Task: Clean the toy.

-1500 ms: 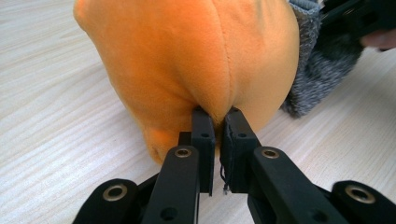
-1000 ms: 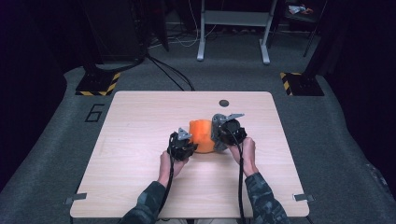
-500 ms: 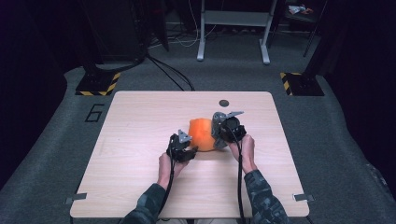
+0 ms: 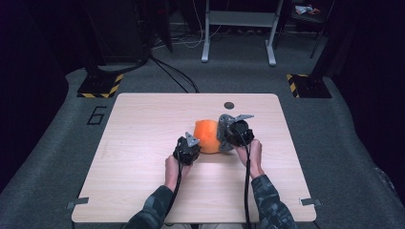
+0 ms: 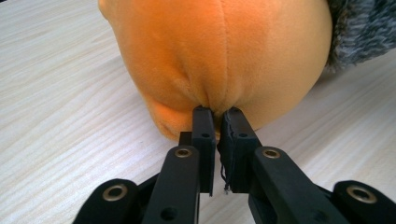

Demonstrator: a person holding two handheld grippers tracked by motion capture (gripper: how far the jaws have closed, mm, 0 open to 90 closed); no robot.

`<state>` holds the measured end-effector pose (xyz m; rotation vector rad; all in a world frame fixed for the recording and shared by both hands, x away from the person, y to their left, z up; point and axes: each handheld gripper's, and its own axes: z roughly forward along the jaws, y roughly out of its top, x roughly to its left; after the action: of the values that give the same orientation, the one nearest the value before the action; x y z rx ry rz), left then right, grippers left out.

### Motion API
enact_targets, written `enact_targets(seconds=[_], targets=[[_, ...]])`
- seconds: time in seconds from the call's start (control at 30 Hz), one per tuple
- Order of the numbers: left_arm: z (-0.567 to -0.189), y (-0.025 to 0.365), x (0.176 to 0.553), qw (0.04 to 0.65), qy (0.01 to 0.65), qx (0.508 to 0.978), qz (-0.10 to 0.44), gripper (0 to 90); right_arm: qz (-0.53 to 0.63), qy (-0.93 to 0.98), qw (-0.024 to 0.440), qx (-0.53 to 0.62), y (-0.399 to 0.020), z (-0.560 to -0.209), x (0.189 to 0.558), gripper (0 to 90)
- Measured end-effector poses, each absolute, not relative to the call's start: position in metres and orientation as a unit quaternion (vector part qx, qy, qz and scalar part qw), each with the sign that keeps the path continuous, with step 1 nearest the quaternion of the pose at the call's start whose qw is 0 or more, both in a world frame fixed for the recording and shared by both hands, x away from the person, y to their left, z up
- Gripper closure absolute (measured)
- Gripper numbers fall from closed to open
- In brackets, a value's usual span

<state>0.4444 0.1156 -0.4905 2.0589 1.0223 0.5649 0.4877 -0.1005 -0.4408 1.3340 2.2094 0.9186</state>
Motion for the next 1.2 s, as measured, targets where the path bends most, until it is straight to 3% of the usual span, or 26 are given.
enact_targets(seconds=[0.33, 0.83, 1.0, 1.2], targets=[[-0.462, 0.113, 0.434, 0.411, 0.383, 0.805, 0.192, 89.6, 0.368, 0.786, 0.203, 0.453, -0.099, -0.415, 0.464, 74.3], [-0.469, 0.116, 0.437, 0.411, 0.385, 0.806, 0.183, 89.7, 0.370, 0.817, 0.204, 0.391, -0.059, -0.395, 0.469, 74.0], [-0.471, 0.118, 0.436, 0.407, 0.381, 0.809, 0.184, 89.7, 0.348, 0.838, 0.197, 0.373, -0.039, -0.408, 0.482, 74.2], [-0.474, 0.123, 0.435, 0.408, 0.385, 0.807, 0.183, 89.7, 0.330, 0.834, 0.213, 0.388, -0.044, -0.415, 0.485, 74.9]])
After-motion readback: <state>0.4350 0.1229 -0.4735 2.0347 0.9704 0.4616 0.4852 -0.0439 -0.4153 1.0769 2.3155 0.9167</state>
